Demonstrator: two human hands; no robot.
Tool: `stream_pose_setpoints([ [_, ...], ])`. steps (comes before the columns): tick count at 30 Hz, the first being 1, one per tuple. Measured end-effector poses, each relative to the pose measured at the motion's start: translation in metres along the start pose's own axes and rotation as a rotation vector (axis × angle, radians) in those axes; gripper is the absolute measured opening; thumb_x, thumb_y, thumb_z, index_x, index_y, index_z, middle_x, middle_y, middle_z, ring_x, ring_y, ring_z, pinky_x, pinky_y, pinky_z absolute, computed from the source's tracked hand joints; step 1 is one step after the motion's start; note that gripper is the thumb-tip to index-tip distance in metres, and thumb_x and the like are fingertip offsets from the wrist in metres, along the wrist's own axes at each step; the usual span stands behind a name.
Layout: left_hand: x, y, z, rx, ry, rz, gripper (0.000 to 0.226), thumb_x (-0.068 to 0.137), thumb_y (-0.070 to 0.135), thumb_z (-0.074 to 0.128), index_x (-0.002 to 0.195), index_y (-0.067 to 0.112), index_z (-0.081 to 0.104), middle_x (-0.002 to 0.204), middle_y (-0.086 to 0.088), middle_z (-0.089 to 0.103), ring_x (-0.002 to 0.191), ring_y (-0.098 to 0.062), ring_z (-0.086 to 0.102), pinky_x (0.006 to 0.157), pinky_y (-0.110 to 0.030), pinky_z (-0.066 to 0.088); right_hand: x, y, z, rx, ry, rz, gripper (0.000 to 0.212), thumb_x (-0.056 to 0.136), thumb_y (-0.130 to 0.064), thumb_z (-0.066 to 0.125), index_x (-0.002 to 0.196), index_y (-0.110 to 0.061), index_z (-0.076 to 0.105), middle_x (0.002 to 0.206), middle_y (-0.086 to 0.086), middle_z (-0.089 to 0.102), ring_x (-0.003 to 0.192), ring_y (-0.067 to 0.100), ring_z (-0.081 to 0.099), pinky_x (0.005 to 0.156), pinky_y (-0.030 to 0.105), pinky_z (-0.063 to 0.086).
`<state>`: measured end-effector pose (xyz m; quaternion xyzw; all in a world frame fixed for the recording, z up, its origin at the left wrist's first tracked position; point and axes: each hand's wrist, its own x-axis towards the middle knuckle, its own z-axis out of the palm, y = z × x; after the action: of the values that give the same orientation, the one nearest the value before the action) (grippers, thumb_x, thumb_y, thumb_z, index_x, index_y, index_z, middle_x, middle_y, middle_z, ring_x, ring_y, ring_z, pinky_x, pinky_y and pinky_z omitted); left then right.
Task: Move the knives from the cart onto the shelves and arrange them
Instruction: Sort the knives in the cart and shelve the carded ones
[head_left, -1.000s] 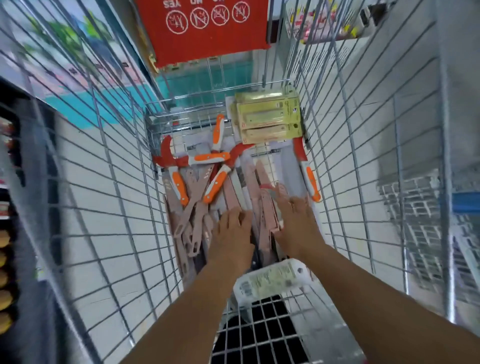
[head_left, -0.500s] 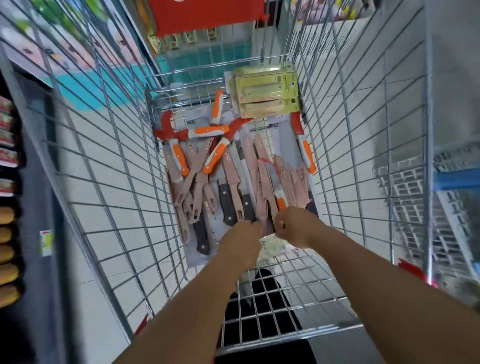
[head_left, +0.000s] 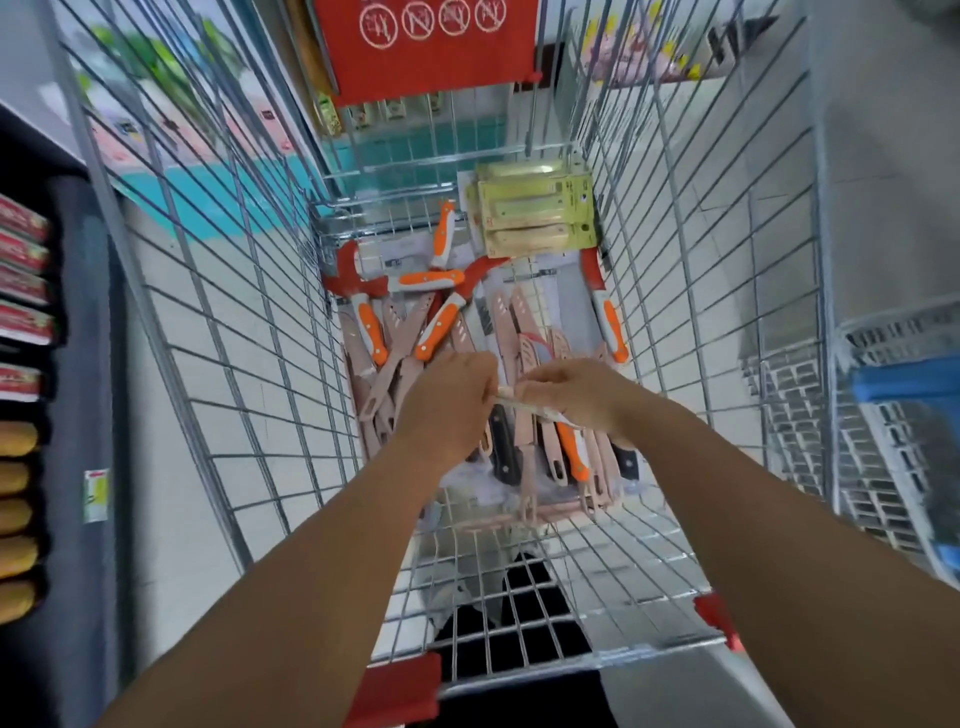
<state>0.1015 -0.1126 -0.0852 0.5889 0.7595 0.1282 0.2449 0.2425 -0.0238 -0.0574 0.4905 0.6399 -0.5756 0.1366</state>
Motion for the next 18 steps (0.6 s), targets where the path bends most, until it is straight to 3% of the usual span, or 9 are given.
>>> stream_pose_setpoints([
  [4,0.015,-0.005,-0.007,0.001,0.079,0.059,0.004,0.086,0.012,0.060,0.083,0.013,0.057,0.089,-0.005,0.060,0.092,-0.022,0.050,0.077,-0.037,0.045,0.009,-0.012,0.003,-0.049,-0.038,-0.082,0.034,0.093,-0.036,0.057,0.125,-0.025,0.059,0.092,-0.003,0.060,0.083,0.014,0.056,0.077,0.029,0.045],
  [6,0.026,-0.008,-0.009,-0.012,0.106,0.064,0.008,0.082,0.010,0.063,0.080,0.013,0.056,0.087,-0.006,0.059,0.089,-0.024,0.050,0.073,-0.037,0.045,0.019,-0.016,0.000,-0.082,-0.007,-0.126,0.032,0.095,-0.038,0.052,0.123,-0.024,0.057,0.096,0.002,0.058,0.086,0.018,0.057,0.077,0.033,0.049],
  [9,0.047,-0.012,-0.009,-0.046,0.097,0.046,0.010,0.080,0.003,0.063,0.081,0.012,0.058,0.089,-0.008,0.060,0.090,-0.026,0.053,0.073,-0.034,0.043,0.042,-0.019,-0.009,-0.113,0.017,-0.164,0.029,0.096,-0.039,0.049,0.123,-0.029,0.054,0.094,-0.001,0.062,0.071,0.013,0.056,0.065,0.027,0.048],
  [12,0.072,-0.015,-0.011,-0.064,0.065,-0.025,0.028,0.082,0.000,0.060,0.108,0.011,0.062,0.118,-0.008,0.058,0.112,-0.027,0.051,0.092,-0.036,0.042,0.082,-0.017,-0.027,-0.375,0.176,-0.185,0.040,0.092,-0.047,0.052,0.130,-0.035,0.049,0.106,-0.004,0.062,0.091,0.019,0.061,0.083,0.038,0.051],
  [14,0.088,-0.019,-0.013,-0.087,0.010,-0.115,0.048,0.086,0.003,0.059,0.132,0.014,0.049,0.141,-0.004,0.043,0.129,-0.024,0.041,0.104,-0.034,0.035,0.107,-0.021,-0.042,-0.582,0.323,-0.201,0.046,0.090,-0.049,0.050,0.134,-0.036,0.046,0.120,0.002,0.060,0.107,0.027,0.057,0.093,0.039,0.047],
  [16,0.103,-0.025,-0.014,-0.118,-0.008,-0.168,0.058,0.086,0.005,0.060,0.139,0.018,0.040,0.145,-0.002,0.037,0.131,-0.022,0.038,0.104,-0.033,0.036,0.129,-0.029,-0.060,-0.697,0.447,-0.222,0.048,0.088,-0.050,0.046,0.135,-0.038,0.043,0.130,0.002,0.054,0.118,0.027,0.050,0.100,0.039,0.038],
  [18,0.118,-0.029,-0.013,-0.120,-0.008,-0.194,0.050,0.092,0.008,0.050,0.140,0.017,0.038,0.142,-0.004,0.040,0.127,-0.023,0.039,0.100,-0.032,0.035,0.149,-0.039,-0.078,-0.745,0.534,-0.234,0.048,0.090,-0.045,0.048,0.137,-0.038,0.039,0.139,0.000,0.045,0.127,0.027,0.040,0.107,0.041,0.026],
])
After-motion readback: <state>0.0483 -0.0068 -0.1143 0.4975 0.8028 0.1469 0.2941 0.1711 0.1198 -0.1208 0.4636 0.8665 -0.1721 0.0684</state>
